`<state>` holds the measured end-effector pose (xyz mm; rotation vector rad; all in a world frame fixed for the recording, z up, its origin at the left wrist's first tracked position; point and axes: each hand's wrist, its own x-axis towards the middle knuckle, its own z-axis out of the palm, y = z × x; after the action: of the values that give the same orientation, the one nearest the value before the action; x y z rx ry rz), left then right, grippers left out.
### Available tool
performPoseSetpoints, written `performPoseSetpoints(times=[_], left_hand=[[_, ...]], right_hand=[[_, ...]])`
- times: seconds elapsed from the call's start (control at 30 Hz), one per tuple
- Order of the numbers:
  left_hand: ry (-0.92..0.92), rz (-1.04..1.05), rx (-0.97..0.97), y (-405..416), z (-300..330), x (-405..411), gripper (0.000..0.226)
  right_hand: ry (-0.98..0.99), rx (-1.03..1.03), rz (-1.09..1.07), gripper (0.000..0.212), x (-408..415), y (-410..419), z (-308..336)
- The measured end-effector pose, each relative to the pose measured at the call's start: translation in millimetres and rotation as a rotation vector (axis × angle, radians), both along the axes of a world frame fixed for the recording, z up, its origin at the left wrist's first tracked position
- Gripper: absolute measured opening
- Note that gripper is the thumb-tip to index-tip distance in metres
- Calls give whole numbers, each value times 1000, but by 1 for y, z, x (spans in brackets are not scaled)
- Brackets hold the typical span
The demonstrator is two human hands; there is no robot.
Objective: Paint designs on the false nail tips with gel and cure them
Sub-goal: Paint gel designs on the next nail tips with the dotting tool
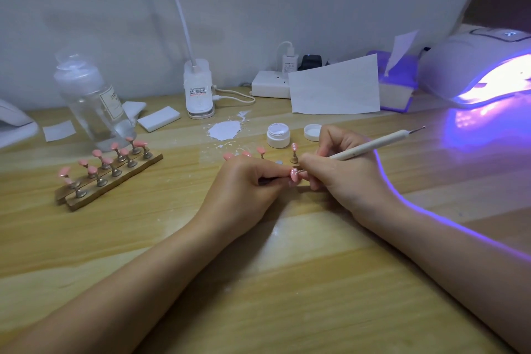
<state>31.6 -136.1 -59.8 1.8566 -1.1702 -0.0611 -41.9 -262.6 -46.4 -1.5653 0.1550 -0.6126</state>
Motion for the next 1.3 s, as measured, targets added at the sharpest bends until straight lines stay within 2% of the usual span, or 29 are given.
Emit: performPoseSetpoints(times=[1.3], left_hand=[[0, -22, -21, 0, -2, 0, 14]], right_hand=[[4, 29, -1, 39, 1, -1, -1]])
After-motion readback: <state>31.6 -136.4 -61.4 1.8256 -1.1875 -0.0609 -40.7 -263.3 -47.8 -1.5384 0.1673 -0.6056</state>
